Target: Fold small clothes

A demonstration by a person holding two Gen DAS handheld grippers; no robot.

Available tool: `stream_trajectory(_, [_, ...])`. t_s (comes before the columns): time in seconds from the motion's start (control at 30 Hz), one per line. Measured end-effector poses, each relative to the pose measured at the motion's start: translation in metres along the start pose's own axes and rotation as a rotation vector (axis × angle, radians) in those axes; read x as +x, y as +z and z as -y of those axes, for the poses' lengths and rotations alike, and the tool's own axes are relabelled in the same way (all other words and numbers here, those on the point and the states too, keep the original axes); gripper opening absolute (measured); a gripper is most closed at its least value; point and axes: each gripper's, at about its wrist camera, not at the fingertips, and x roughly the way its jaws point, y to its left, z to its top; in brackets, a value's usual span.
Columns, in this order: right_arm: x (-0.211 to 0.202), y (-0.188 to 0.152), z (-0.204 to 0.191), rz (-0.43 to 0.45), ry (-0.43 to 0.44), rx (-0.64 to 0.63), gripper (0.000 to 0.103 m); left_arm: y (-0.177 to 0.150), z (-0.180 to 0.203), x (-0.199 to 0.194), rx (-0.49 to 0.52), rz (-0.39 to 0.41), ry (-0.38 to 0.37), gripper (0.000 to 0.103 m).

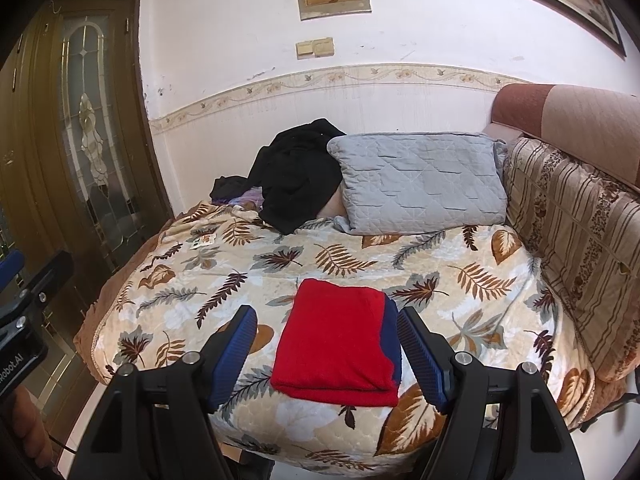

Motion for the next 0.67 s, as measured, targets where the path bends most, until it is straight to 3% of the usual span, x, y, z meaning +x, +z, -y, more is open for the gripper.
stream_trajectory(0.67, [0.044,0.011,0.009,-0.051,0.017,0.003,0.076,0.001,0.01,0.04,0.011,-0.04,-0.015,0.1])
